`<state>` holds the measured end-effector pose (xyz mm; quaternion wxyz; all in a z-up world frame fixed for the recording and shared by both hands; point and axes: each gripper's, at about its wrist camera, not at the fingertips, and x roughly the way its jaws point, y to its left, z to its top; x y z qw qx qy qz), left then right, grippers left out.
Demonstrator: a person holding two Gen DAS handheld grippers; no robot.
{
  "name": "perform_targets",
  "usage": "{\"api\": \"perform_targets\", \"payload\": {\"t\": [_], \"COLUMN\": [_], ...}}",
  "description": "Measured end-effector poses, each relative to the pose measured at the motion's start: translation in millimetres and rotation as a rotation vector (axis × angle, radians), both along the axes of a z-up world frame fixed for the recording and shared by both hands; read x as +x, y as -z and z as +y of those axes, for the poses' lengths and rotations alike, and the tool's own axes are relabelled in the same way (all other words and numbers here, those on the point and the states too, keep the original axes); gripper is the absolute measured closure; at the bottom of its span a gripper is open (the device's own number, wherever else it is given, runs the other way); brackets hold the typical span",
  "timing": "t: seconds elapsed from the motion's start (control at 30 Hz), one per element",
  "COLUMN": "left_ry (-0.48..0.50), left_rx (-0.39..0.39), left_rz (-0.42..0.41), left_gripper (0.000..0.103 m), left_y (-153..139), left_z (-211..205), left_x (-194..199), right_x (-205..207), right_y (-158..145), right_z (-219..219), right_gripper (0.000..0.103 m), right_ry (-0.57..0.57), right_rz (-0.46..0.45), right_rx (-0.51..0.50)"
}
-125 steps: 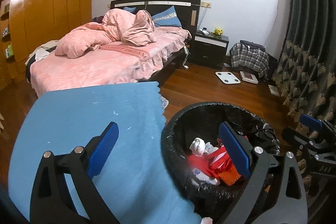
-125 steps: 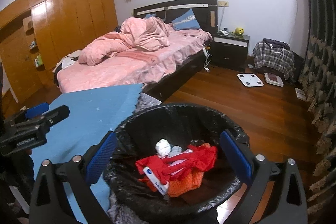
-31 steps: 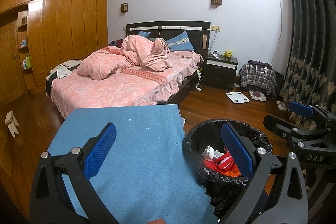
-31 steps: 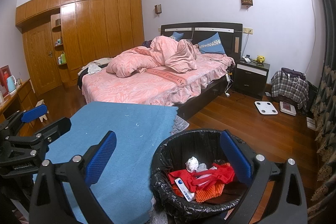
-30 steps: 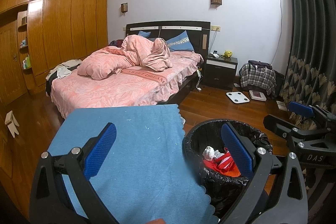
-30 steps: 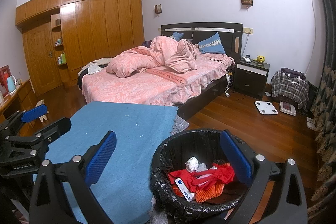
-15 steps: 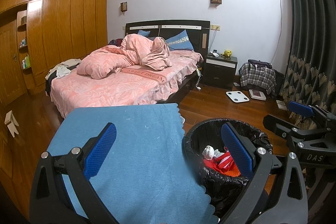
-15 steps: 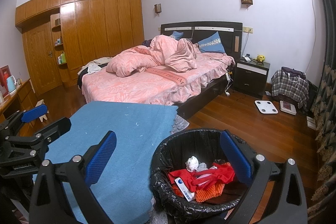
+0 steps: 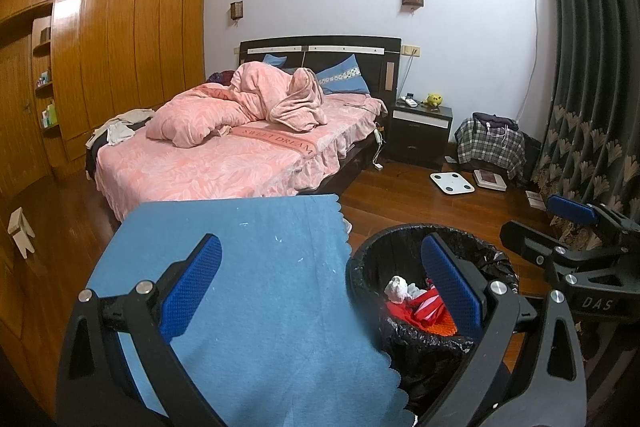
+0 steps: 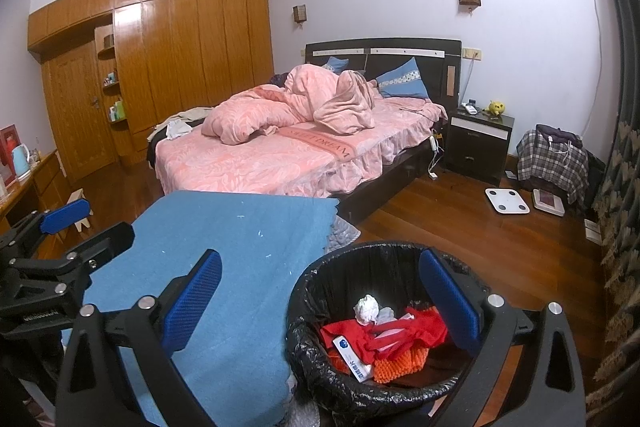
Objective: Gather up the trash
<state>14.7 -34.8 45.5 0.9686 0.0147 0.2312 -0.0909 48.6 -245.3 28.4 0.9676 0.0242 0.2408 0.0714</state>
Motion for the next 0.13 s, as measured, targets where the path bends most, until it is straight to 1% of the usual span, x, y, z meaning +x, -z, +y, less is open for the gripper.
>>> {"api": "perform_targets", "payload": {"t": [0.13], "left_ry": [0.000], "left_rx": [0.000], "left_rz": [0.001], "left_gripper": [0.006], "left_y": [-0.5], "left_z": [0.0], "left_x": [-0.3], "right_x": [0.2], "right_y": [2.4], "right_z": [1.6], "right_gripper": [0.006], "right_ry": [0.003], "right_rz": [0.002], "right_rx": [0.003]}}
